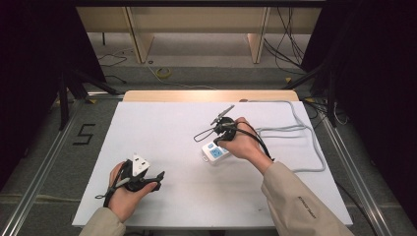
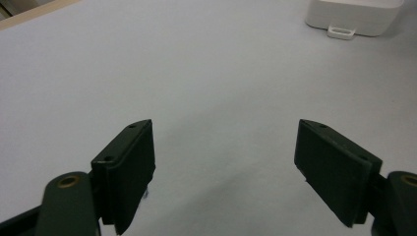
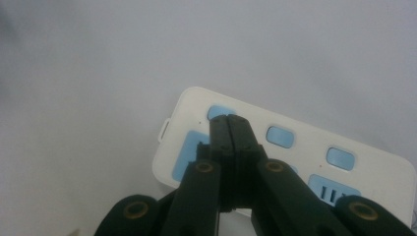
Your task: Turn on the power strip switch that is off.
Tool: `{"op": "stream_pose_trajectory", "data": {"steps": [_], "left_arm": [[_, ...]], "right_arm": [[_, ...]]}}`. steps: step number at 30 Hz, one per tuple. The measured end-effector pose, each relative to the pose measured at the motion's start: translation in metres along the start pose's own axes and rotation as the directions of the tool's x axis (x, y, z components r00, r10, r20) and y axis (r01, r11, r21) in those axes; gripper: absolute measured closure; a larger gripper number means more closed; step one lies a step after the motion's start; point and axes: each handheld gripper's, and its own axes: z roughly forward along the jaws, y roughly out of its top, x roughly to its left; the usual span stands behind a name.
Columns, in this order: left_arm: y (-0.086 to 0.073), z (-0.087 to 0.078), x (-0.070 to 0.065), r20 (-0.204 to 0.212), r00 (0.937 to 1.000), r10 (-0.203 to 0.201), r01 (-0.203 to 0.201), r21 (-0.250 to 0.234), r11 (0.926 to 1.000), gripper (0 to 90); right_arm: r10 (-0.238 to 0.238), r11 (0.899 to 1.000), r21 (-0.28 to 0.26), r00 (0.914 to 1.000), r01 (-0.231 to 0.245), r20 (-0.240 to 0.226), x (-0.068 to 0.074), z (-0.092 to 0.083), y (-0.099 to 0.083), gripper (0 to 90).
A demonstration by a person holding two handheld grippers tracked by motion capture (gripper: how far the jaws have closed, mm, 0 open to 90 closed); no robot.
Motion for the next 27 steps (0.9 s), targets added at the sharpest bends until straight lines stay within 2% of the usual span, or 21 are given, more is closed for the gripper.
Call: {"op": "stream_pose_trajectory", "data": {"steps": [6, 13, 27], "left_arm": [[0.000, 0.000, 0.000, 0.001, 1.0000, -0.002, 0.002, 0.000, 1.0000, 23.2], [0.000, 0.000, 0.000, 0.001, 1.0000, 0.001, -0.001, -0.001, 1.0000, 23.2], [0.000, 0.001, -0.001, 0.006, 1.0000, 0.001, -0.001, 0.004, 1.0000, 23.2]], "right_arm": [[-0.001, 1.000, 0.002, 1.0000, 0.001, -0.005, 0.000, 0.006, 0.003, 90.0], [-0.002, 1.000, 0.017, 0.9999, 0.002, 0.013, 0.000, 0.015, 0.009, 90.0], [0.022, 0.999, 0.030, 0.9998, -0.022, 0.001, -0.005, 0.031, 0.015, 90.0]]}}
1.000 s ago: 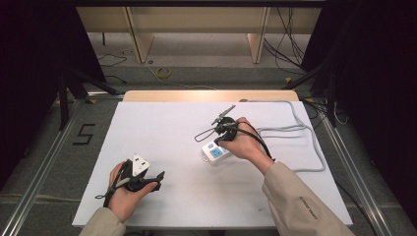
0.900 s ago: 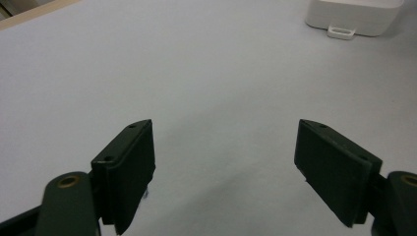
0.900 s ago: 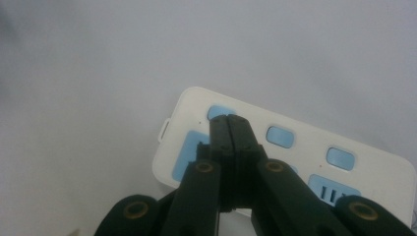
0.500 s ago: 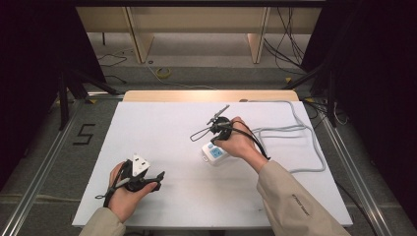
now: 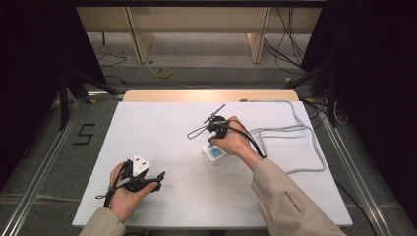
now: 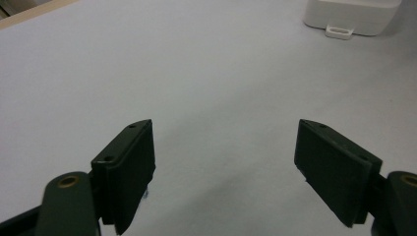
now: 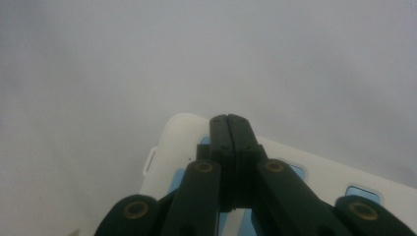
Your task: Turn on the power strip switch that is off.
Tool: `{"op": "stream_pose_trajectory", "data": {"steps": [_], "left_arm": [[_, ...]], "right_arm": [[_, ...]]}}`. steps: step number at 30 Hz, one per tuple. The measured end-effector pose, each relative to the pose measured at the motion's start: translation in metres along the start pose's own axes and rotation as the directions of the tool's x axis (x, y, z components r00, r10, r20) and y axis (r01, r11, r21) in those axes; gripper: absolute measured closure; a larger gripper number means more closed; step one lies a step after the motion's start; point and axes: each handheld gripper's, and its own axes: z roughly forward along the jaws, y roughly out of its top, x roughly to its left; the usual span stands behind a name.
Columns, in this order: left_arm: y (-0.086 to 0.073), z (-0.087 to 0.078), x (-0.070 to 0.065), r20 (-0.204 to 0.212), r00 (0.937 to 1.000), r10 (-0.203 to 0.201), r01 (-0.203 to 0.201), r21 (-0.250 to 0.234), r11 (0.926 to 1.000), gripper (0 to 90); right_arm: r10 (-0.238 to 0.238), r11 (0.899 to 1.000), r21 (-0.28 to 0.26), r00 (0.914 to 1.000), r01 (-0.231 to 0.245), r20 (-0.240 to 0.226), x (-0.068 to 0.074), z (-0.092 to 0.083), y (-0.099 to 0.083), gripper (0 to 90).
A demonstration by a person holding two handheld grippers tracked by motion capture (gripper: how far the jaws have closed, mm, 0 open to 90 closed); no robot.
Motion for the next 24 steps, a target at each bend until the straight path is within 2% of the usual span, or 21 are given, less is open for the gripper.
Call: {"op": "stream_pose_trajectory", "data": {"steps": [9, 24], "left_arm": [[0.0001, 0.0002, -0.0002, 0.001, 1.0000, 0.001, -0.001, -0.001, 1.0000, 23.2], [0.0005, 0.0002, 0.0003, -0.003, 1.0000, 0.002, -0.002, -0.003, 1.0000, 23.2]], "right_arm": [[0.006, 1.000, 0.016, 1.0000, -0.006, -0.002, 0.0031, 0.0064, 0.0026, 90.0], [0.008, 0.999, 0.034, 0.9999, -0.009, 0.009, 0.0046, 0.0074, 0.0028, 90.0]]}}
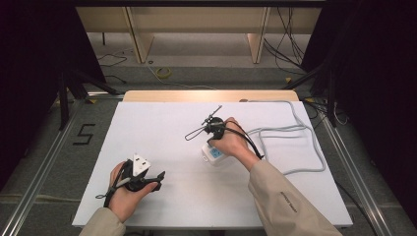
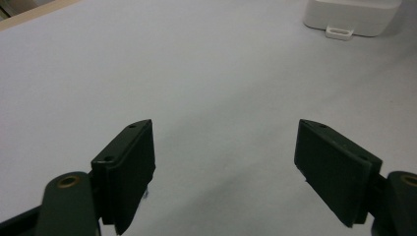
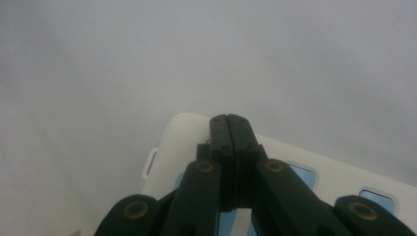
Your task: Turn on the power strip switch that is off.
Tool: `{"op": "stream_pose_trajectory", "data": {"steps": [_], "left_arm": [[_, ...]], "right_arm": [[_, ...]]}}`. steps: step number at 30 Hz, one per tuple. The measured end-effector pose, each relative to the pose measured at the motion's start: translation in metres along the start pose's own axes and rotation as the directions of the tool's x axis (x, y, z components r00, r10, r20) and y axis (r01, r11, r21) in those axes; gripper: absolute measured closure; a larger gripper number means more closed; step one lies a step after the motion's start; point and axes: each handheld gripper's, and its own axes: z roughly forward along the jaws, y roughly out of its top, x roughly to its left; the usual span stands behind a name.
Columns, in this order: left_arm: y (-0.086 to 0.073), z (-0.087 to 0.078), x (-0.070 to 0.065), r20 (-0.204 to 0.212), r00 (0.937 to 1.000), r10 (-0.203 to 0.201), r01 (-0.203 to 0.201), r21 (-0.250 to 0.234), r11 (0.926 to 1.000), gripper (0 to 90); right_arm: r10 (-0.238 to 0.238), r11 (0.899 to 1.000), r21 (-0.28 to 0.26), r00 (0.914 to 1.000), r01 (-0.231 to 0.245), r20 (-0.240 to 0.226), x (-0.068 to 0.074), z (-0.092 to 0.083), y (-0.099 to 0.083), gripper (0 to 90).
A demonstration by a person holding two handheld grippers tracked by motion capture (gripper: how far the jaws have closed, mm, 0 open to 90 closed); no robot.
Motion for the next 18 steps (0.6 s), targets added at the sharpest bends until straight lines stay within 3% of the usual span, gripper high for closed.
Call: {"op": "stream_pose_trajectory", "data": {"steps": [15, 18], "left_arm": [[0.0013, 0.0012, -0.0031, 0.003, 1.0000, 0.002, -0.002, 0.000, 1.0000, 23.2], [0.0012, 0.0013, -0.0028, 0.004, 1.0000, 0.003, -0.003, 0.001, 1.0000, 23.3]], "right_arm": [[0.029, 1.000, -0.004, 0.9995, -0.029, -0.011, -0.0022, 0.0027, -0.0019, 90.0], [0.011, 1.000, -0.002, 0.9999, -0.011, 0.006, 0.0004, 0.0026, -0.0017, 90.0]]}}
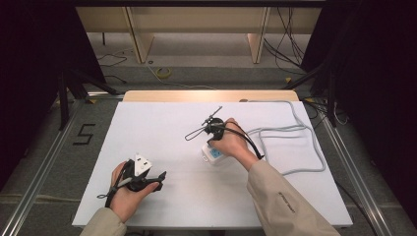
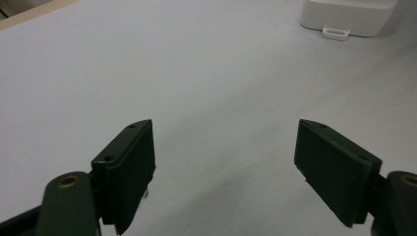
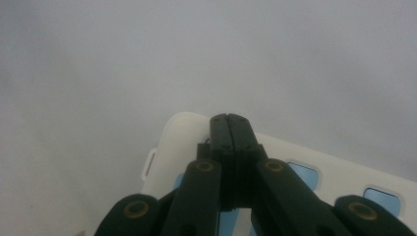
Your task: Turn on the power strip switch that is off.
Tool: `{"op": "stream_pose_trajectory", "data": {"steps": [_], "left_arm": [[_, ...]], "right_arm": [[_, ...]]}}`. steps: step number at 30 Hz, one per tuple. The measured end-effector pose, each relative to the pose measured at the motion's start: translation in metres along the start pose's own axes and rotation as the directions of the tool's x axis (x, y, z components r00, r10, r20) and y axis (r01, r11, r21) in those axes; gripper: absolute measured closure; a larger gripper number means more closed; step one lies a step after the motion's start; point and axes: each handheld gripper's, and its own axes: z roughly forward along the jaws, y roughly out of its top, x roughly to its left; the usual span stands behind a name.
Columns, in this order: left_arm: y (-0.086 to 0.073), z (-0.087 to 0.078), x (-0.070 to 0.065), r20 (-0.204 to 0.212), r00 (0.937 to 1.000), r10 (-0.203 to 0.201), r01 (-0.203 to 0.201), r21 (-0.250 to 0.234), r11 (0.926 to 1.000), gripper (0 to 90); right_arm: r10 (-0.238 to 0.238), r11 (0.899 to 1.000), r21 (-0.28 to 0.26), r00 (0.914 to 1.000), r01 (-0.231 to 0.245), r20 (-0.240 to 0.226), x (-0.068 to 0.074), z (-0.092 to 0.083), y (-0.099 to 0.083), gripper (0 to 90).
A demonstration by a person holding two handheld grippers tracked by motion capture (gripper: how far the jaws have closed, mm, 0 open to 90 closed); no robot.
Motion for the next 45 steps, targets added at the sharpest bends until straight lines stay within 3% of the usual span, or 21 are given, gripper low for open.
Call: {"op": "stream_pose_trajectory", "data": {"steps": [17, 21, 34, 45], "left_arm": [[-0.001, 0.001, 0.000, 0.001, 1.0000, -0.003, 0.003, 0.003, 1.0000, 23.3], [-0.002, 0.001, 0.001, 0.000, 1.0000, -0.003, 0.003, 0.004, 1.0000, 23.3], [-0.002, 0.001, 0.000, 0.001, 1.0000, -0.005, 0.005, 0.006, 1.0000, 23.5], [-0.002, 0.002, 0.000, 0.001, 1.0000, -0.005, 0.005, 0.008, 1.0000, 23.5]], "right_arm": [[-0.004, 0.999, -0.033, 0.9997, 0.004, -0.024, -0.003, -0.003, -0.007, 90.0], [-0.001, 0.998, -0.061, 0.9994, -0.001, -0.035, -0.003, -0.006, -0.007, 90.0], [-0.010, 0.998, -0.064, 0.9997, 0.009, -0.023, -0.004, -0.017, -0.012, 88.1], [0.000, 0.996, -0.093, 0.9998, -0.002, -0.021, -0.010, -0.029, -0.026, 85.1]]}}
